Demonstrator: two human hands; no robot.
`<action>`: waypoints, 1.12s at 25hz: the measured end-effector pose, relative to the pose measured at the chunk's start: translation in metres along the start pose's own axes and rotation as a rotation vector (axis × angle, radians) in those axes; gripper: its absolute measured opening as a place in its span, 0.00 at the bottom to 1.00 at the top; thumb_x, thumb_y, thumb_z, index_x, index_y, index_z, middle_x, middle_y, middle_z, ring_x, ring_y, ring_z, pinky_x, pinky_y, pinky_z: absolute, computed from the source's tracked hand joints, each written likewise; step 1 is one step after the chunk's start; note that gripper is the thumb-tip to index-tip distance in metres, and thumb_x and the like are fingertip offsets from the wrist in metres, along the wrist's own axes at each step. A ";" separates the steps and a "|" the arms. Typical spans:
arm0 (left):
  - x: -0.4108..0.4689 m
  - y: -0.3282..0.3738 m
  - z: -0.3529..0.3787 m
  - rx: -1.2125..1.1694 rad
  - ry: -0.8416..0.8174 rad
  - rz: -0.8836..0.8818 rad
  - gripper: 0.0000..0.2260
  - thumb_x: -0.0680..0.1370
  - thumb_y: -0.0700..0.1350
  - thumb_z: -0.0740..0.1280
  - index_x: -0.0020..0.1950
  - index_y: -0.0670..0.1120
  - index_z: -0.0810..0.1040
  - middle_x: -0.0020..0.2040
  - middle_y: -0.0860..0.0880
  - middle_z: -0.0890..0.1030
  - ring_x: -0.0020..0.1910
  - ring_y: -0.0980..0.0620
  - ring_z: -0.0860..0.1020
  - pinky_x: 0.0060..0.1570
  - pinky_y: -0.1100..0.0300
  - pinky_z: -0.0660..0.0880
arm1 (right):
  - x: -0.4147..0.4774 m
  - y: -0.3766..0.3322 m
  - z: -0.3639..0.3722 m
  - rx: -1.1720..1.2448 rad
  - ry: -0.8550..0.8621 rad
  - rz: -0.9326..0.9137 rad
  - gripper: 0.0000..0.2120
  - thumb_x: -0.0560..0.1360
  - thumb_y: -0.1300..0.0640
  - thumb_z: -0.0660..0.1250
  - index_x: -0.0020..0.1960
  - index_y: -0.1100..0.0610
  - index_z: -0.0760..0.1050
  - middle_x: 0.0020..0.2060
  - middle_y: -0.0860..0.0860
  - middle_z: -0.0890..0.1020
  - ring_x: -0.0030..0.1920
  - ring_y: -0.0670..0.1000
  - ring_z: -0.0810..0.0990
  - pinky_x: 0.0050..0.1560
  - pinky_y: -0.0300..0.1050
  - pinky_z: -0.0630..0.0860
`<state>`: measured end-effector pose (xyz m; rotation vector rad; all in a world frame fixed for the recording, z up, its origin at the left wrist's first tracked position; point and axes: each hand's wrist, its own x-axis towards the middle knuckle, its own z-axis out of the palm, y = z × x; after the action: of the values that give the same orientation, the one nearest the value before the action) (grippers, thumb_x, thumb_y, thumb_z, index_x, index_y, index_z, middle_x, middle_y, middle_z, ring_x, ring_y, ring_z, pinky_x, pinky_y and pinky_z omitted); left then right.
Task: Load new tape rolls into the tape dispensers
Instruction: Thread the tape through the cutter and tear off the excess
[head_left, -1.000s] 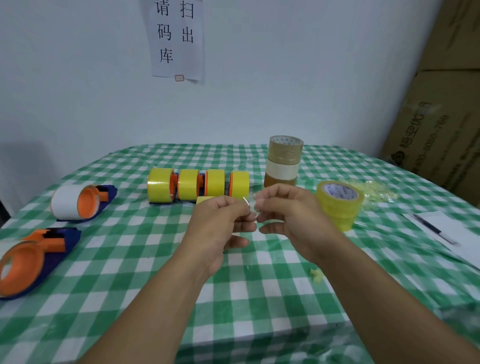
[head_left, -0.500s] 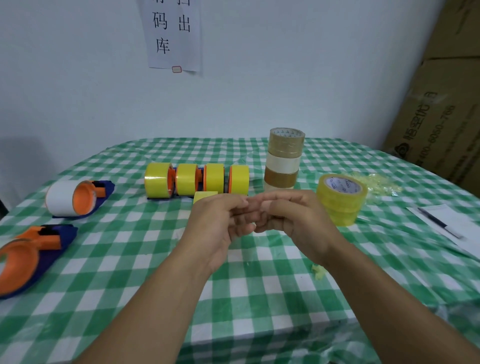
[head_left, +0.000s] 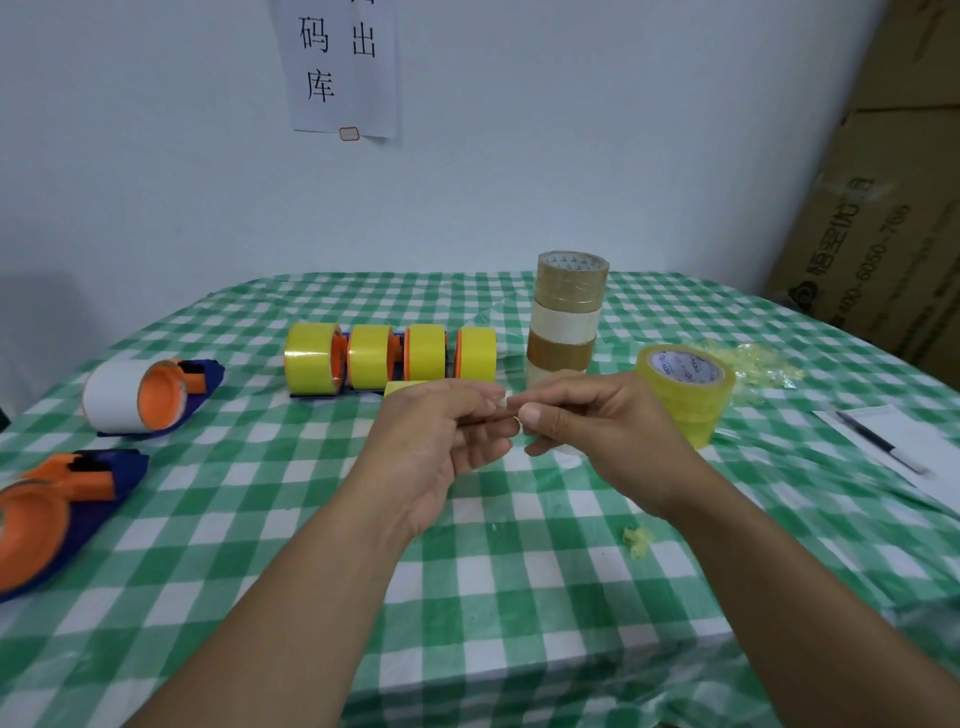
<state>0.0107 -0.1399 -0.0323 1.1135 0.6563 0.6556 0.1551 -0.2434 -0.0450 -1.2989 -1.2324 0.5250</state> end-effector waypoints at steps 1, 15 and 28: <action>0.000 -0.001 0.000 0.011 -0.004 0.001 0.06 0.77 0.31 0.66 0.51 0.34 0.82 0.40 0.38 0.86 0.36 0.48 0.84 0.31 0.61 0.80 | 0.001 -0.001 -0.001 -0.011 -0.002 0.017 0.07 0.73 0.62 0.73 0.50 0.64 0.85 0.44 0.56 0.87 0.45 0.53 0.85 0.44 0.47 0.83; 0.001 -0.009 -0.002 -0.145 -0.122 -0.028 0.15 0.74 0.21 0.62 0.57 0.32 0.78 0.49 0.36 0.85 0.49 0.42 0.86 0.47 0.56 0.84 | 0.007 -0.003 0.007 0.026 0.184 0.141 0.05 0.73 0.72 0.73 0.43 0.64 0.81 0.35 0.56 0.83 0.36 0.50 0.83 0.39 0.39 0.81; 0.000 -0.012 -0.008 -0.220 -0.146 0.006 0.15 0.71 0.26 0.69 0.57 0.33 0.80 0.49 0.36 0.86 0.46 0.45 0.86 0.42 0.61 0.82 | 0.008 -0.007 0.007 0.249 0.139 0.264 0.04 0.74 0.69 0.71 0.44 0.63 0.81 0.38 0.61 0.83 0.40 0.56 0.82 0.42 0.45 0.81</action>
<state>0.0062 -0.1389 -0.0462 0.9488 0.4445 0.6296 0.1498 -0.2352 -0.0373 -1.2678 -0.8551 0.7399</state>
